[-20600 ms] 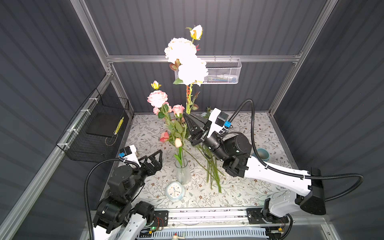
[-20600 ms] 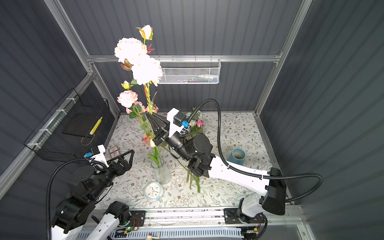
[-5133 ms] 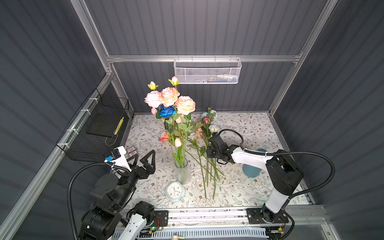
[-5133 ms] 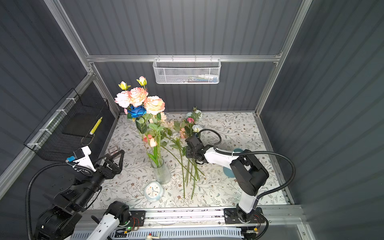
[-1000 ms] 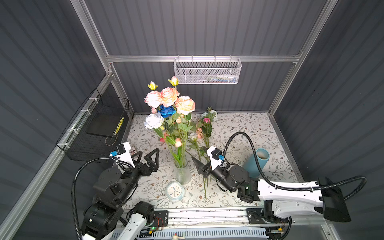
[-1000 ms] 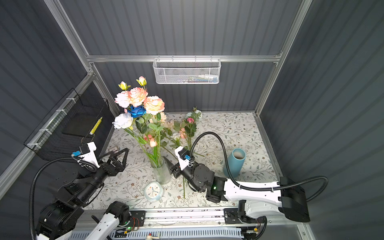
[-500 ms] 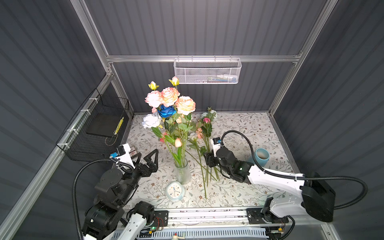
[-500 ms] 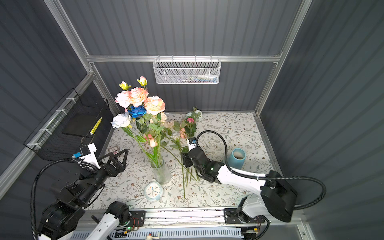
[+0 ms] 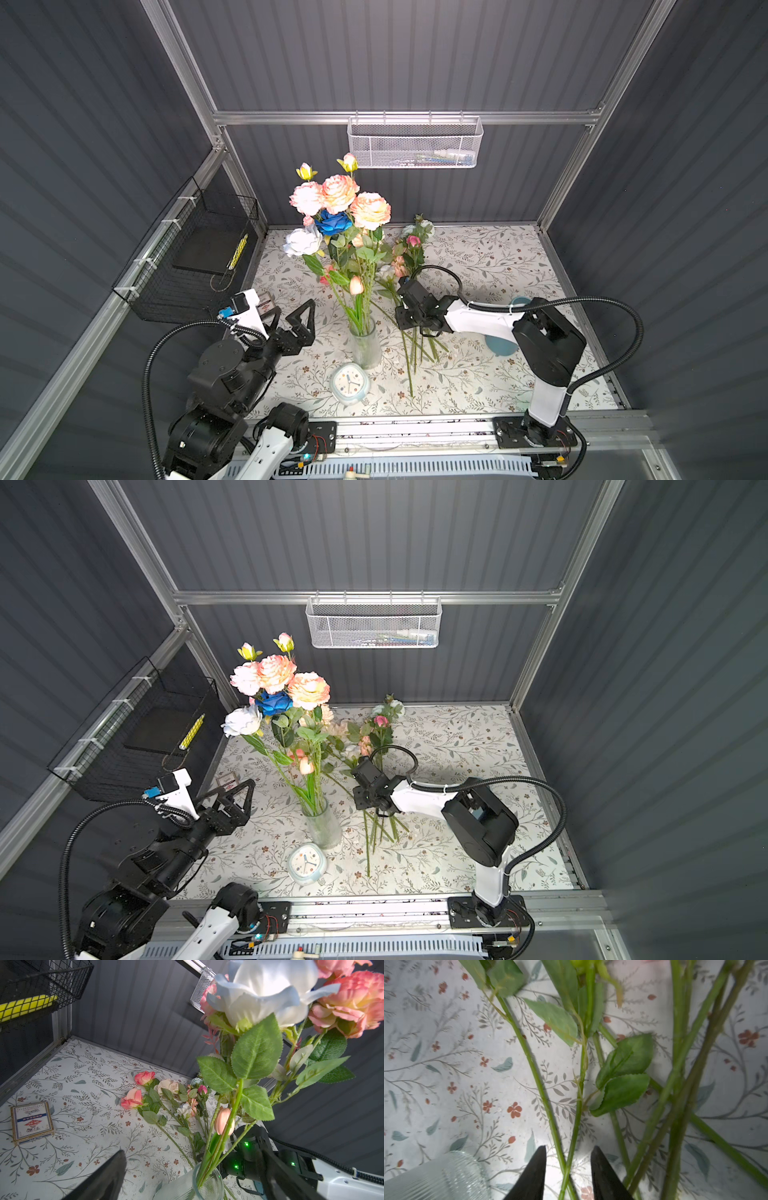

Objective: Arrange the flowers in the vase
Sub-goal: 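Close the right gripper on another white rose stem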

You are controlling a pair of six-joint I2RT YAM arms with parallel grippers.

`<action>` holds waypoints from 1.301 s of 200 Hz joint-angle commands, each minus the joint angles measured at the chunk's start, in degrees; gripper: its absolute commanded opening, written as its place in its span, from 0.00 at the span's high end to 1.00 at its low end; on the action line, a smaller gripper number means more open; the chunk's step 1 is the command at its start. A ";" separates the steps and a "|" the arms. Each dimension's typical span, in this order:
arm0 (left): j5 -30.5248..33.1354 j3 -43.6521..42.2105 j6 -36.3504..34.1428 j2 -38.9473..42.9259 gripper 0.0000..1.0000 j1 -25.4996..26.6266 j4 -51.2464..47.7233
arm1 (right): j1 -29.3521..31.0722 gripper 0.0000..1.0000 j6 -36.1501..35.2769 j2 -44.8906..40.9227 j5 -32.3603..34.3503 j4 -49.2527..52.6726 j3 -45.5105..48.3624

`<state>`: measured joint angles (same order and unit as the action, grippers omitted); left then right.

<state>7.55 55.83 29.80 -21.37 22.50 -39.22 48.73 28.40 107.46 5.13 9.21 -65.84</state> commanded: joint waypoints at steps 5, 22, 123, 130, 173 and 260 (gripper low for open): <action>0.52 1.12 -0.61 0.92 0.00 -0.09 -1.12 | -0.09 0.64 0.26 2.84 2.22 5.37 -3.52; 0.54 1.16 -0.53 0.94 0.00 -0.09 -1.03 | -0.13 0.66 -0.02 4.17 2.21 5.02 -4.31; 0.53 1.91 -0.68 0.20 0.00 -0.10 -1.30 | -0.38 1.00 -1.38 4.92 0.21 -0.34 -2.90; 0.51 1.91 -0.64 0.10 0.00 -0.09 -1.21 | -0.55 1.00 -1.59 3.65 -0.34 -2.23 -1.67; 0.35 2.17 -0.66 -0.21 0.00 -0.09 -0.94 | -1.69 1.00 -2.14 -7.55 -2.15 -18.43 9.00; 0.51 2.70 -0.71 -0.26 0.00 -0.09 -0.90 | -3.46 1.00 -2.89 -32.03 5.50 -27.21 18.84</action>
<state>7.55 56.42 29.80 -21.39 22.50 -39.88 46.06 26.52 81.03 6.11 -16.43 -49.12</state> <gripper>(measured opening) 0.997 0.060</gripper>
